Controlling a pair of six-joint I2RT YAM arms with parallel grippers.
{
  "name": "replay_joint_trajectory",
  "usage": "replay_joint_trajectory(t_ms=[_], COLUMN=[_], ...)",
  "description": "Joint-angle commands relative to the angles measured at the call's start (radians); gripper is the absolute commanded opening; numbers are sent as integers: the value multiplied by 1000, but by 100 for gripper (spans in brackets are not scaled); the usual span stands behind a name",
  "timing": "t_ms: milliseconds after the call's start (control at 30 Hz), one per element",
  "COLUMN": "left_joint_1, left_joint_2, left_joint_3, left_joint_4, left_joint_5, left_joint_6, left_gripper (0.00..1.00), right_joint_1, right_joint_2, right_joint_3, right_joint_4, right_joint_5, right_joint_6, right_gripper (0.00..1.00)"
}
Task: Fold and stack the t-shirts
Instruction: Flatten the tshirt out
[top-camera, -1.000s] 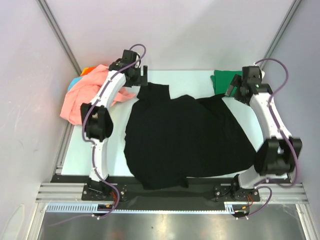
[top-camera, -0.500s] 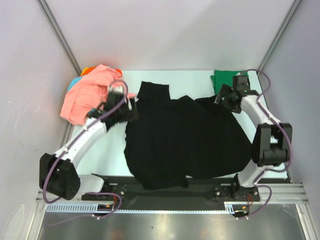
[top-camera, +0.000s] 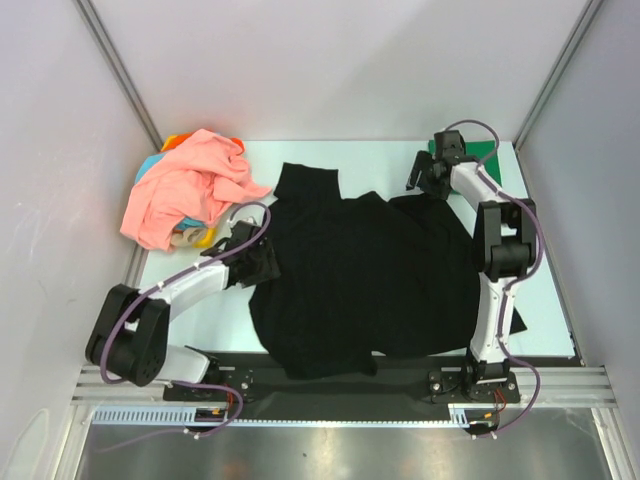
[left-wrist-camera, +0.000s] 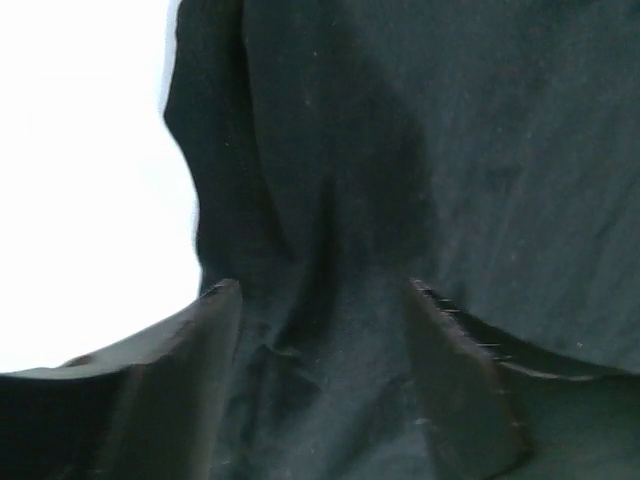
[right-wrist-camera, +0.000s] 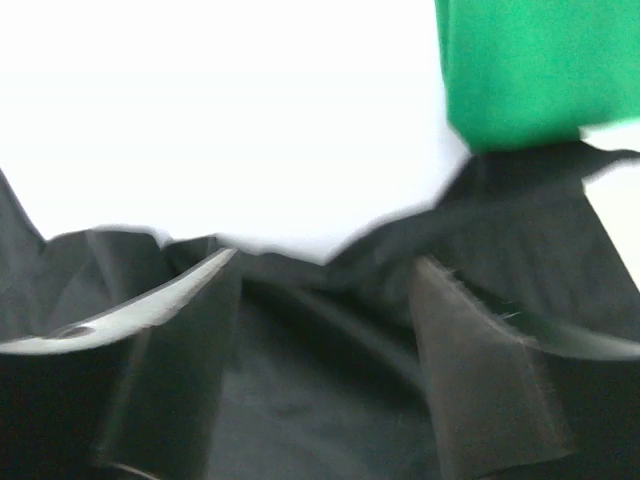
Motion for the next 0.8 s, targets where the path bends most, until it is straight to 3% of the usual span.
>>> replay_joint_trajectory(t_ms=[0,67,100,133,167,200,267,433,667,767], left_joint_1=[1,1,1,3,4,6,18,117,224,245], left_joint_2=[28,48,68,74,82,94,105,100,180,261], left_joint_3=[3,20,26,31,40,45,59,123,379,488], left_joint_4=[85,91,89,89,94,94,91,28,-79,-136], left_joint_5=[12,17,16,14,14,14,11,-33,-69,-31], left_joint_6=[-16,-13,-7,-5,-2,2,9,53,82,101], left_gripper=[56,42,30,23,15,3,0,0,0,2], right_joint_1=[8,6,6,6,6,6,2,-4,-23,-37], right_joint_2=[79,115,139,147,153,161,169,179,306,357], right_joint_3=[127,159,173,192,196,199,199,233,483,586], right_joint_4=[-26,-40,-45,-49,-46,-45,-37,-10,-28,-22], right_joint_5=[11,14,14,13,9,0,-3,3,120,95], right_joint_6=[-12,-10,-10,-7,-6,-6,2,39,143,177], right_gripper=[70,56,51,47,31,24,0,0,0,0])
